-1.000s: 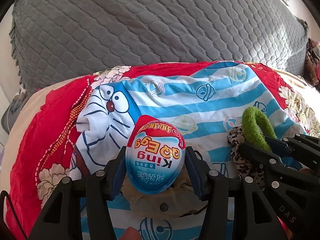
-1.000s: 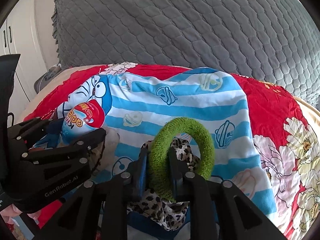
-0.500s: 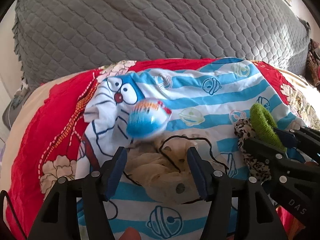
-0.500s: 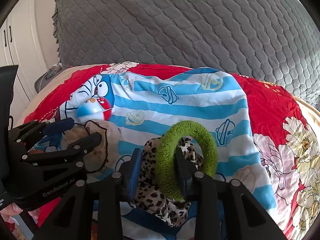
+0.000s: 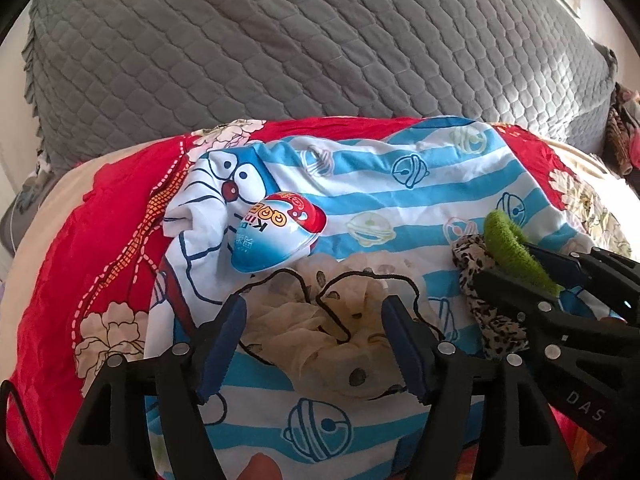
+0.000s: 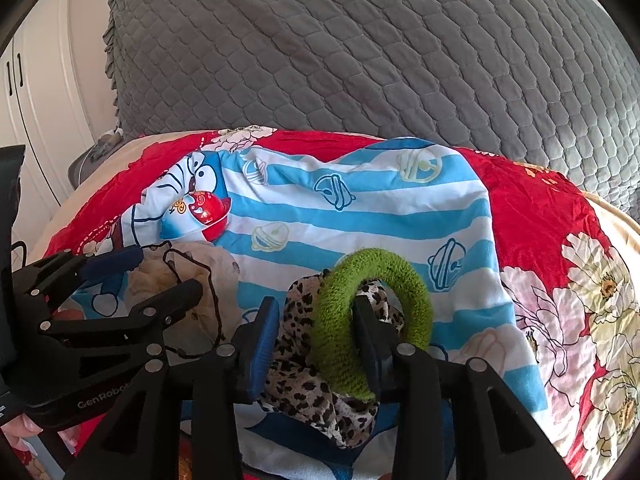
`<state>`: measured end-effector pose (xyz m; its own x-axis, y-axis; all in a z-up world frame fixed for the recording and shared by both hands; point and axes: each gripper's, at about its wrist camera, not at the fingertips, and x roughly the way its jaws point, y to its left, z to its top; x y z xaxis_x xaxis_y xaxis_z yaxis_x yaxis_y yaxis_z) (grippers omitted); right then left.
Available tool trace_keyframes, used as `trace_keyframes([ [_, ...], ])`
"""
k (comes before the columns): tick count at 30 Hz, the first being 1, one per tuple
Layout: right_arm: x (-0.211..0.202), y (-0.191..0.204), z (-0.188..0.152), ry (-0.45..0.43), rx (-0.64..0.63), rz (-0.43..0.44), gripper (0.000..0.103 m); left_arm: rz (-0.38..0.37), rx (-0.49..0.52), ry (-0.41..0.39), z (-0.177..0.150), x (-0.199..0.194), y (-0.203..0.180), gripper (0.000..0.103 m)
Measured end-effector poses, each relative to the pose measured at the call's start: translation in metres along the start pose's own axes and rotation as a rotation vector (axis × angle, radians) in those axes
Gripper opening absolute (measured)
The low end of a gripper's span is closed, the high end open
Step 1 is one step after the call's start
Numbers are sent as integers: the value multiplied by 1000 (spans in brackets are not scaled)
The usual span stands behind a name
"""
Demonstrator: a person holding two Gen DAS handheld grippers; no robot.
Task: Organize objects
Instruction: 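Lower the green ring onto the leopard scrunchie with the right gripper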
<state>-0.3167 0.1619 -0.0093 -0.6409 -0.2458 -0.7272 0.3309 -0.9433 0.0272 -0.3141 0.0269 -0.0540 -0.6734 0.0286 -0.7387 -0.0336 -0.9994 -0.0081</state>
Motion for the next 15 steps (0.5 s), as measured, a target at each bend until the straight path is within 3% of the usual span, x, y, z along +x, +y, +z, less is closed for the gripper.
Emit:
trace_keyframes([
  [15, -6, 1, -1, 3, 4, -18, 56, -8, -7, 12, -3, -2, 3, 76],
])
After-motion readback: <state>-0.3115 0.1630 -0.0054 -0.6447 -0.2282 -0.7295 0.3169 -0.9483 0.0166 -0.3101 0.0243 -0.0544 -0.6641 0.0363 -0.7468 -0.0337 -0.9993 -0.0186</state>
